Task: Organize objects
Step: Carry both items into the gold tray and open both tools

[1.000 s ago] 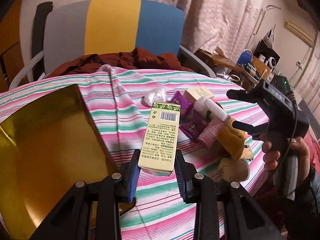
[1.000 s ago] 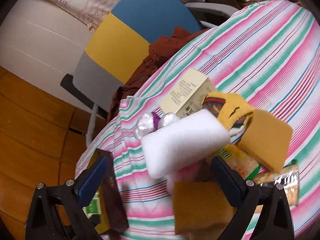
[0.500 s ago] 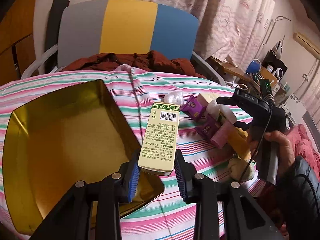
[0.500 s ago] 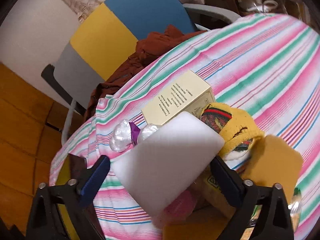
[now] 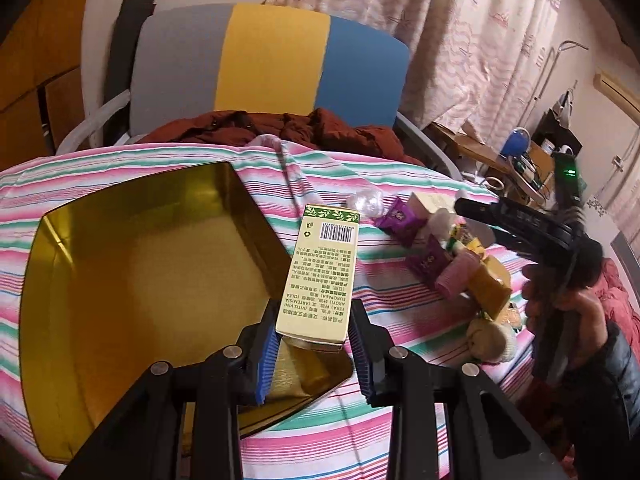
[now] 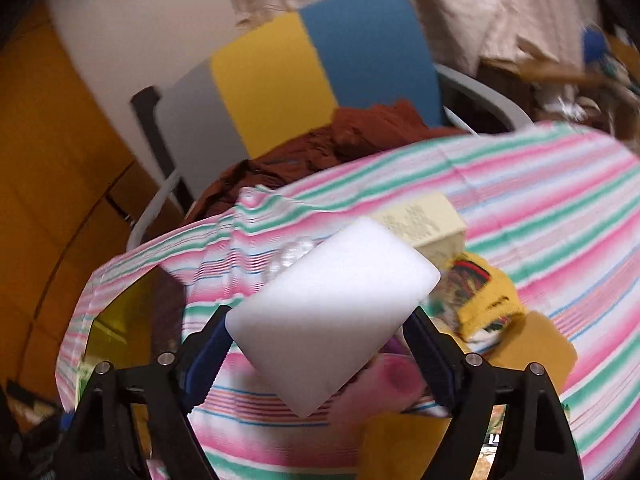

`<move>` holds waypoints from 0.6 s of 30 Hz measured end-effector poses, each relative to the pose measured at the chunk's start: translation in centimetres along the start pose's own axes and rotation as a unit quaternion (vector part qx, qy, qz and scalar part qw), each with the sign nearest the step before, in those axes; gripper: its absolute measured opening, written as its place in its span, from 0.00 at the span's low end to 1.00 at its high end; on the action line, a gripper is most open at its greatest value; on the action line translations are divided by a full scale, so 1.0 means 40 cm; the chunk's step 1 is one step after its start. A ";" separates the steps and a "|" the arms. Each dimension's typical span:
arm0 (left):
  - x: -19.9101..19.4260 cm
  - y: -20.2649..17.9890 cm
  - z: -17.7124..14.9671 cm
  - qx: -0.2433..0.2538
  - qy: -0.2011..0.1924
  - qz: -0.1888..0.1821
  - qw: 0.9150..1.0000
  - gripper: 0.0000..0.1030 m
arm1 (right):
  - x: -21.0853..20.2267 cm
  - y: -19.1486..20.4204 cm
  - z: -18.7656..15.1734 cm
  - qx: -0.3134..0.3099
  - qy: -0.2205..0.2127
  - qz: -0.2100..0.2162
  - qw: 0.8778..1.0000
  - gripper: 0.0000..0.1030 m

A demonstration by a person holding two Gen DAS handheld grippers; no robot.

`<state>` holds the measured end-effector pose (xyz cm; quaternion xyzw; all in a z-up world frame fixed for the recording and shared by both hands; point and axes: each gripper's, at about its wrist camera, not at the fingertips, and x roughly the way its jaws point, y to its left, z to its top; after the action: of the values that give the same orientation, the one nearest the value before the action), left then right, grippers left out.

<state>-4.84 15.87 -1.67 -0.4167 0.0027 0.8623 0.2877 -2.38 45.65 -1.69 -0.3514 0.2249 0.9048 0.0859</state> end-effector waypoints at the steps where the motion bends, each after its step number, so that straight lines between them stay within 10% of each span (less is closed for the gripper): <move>1: -0.003 0.010 -0.001 -0.004 -0.001 0.004 1.000 0.31 | -0.004 0.018 -0.003 -0.013 -0.001 0.005 1.000 0.83; 18: -0.126 0.322 -0.085 -0.117 -0.033 0.162 0.979 0.42 | 0.032 0.523 -0.182 -0.191 0.082 0.198 0.958 0.88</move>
<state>-6.36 1.79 -3.30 -0.4131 -0.0405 0.9050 0.0934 -5.55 23.75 -0.05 -0.3823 0.1195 0.8980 -0.1819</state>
